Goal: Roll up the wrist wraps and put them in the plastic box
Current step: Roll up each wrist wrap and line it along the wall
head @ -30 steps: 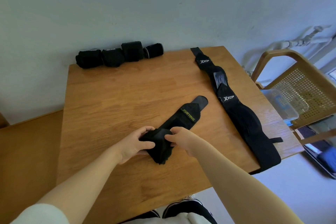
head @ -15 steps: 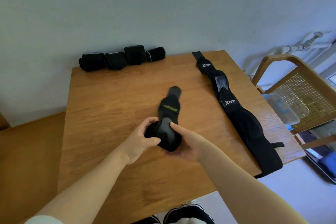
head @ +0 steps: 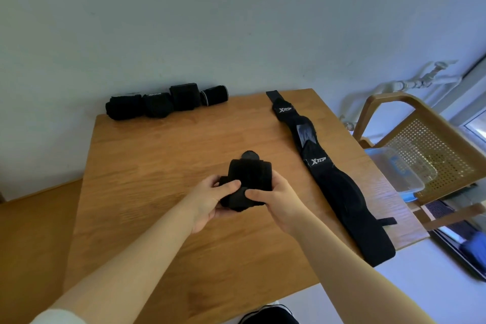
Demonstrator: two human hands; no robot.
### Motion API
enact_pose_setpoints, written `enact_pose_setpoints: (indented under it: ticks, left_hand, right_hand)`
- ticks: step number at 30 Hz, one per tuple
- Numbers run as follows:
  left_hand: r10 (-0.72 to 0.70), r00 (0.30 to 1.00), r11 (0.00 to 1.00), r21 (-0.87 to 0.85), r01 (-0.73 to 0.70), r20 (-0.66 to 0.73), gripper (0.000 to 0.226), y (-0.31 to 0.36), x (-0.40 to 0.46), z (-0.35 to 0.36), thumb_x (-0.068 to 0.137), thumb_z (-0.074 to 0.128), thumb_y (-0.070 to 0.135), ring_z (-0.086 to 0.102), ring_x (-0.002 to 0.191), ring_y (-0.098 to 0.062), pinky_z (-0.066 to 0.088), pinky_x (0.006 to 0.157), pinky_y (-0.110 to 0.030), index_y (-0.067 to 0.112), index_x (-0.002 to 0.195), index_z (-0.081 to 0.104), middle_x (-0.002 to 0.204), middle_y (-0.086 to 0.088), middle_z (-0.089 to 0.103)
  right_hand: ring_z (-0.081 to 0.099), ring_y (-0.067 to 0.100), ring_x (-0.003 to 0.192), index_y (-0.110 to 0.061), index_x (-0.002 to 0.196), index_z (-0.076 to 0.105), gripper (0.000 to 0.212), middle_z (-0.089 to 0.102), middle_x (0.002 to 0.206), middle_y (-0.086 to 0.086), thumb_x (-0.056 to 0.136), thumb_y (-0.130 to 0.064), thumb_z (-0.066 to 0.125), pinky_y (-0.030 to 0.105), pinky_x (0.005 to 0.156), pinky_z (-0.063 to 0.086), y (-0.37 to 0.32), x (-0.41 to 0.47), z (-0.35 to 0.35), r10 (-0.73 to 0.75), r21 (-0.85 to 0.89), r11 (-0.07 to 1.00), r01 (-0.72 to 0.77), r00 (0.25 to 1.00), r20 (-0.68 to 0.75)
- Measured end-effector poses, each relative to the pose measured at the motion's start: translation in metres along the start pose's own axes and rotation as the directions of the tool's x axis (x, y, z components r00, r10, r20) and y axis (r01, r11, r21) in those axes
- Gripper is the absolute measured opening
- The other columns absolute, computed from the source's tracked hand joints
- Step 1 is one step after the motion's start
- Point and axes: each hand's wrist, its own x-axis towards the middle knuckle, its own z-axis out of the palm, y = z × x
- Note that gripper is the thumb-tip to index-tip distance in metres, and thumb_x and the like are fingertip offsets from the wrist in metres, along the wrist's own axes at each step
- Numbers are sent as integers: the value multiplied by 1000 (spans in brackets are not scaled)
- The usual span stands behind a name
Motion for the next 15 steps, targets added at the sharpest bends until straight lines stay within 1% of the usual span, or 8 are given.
enact_pose_setpoints:
  ticks: [2, 4, 6, 9, 11, 13, 14, 15]
  left_hand:
    - [87, 996, 989, 120, -87, 6, 29, 1, 1, 9, 85, 68, 13, 65, 97, -29, 58, 73, -38, 14, 112, 55, 115, -12, 60]
    - [184, 982, 937, 295, -186, 36, 31, 5, 2, 18, 83, 70, 11, 64, 97, -23, 56, 73, -32, 21, 110, 57, 110, -5, 62]
    - [248, 967, 887, 388, -252, 62, 34, 10, 4, 26, 82, 71, 12, 63, 96, -15, 54, 72, -25, 27, 110, 57, 107, 0, 63]
    - [218, 970, 878, 412, -242, 104, 40, 17, 8, 36, 84, 69, 13, 61, 99, -10, 53, 74, -20, 30, 116, 53, 112, 3, 62]
    - [192, 972, 870, 435, -232, 135, 42, 20, 9, 43, 85, 68, 10, 61, 100, -9, 53, 80, -23, 32, 117, 51, 113, 3, 61]
    - [224, 960, 830, 483, -278, 168, 47, 23, 10, 51, 82, 69, 6, 63, 98, -9, 55, 83, -30, 31, 116, 50, 111, 3, 62]
    - [249, 950, 804, 506, -312, 190, 50, 26, 11, 54, 80, 70, 4, 63, 97, -9, 56, 84, -32, 30, 117, 50, 111, 3, 61]
    - [269, 938, 779, 524, -344, 216, 54, 29, 11, 57, 78, 71, 3, 63, 98, -8, 56, 85, -34, 29, 119, 48, 113, 4, 60]
  right_hand:
    - [62, 24, 110, -16, 124, 56, 41, 66, 117, 7, 86, -4, 64, 42, 95, 51, -5, -1, -11, 35, 51, 998, -35, 999, 1]
    - [63, 25, 108, -16, 124, 55, 37, 65, 118, 8, 88, -13, 64, 45, 94, 52, -12, 0, -21, 73, 87, 994, -71, 997, -13]
    - [63, 21, 107, -20, 122, 55, 34, 65, 116, 4, 90, -20, 63, 43, 93, 53, -20, 2, -33, 78, 26, 997, -77, 997, -10]
    - [62, 19, 108, -24, 124, 54, 33, 65, 116, -1, 93, -33, 58, 42, 97, 50, -34, 10, -50, 115, -174, 979, -106, 993, 39]
    - [62, 20, 108, -24, 128, 52, 38, 65, 117, 0, 94, -41, 54, 42, 99, 49, -43, 14, -64, 191, -291, 942, -165, 980, 60]
    - [64, 25, 105, -23, 127, 54, 37, 67, 115, 4, 95, -42, 52, 41, 96, 50, -50, 15, -77, 278, -380, 899, -217, 954, 114]
    - [65, 25, 103, -21, 127, 54, 38, 67, 114, 6, 95, -42, 52, 40, 93, 51, -50, 15, -83, 318, -363, 899, -247, 936, 151]
    - [66, 25, 99, -18, 128, 54, 40, 68, 114, 8, 95, -41, 53, 38, 87, 54, -49, 15, -88, 356, -280, 912, -298, 916, 183]
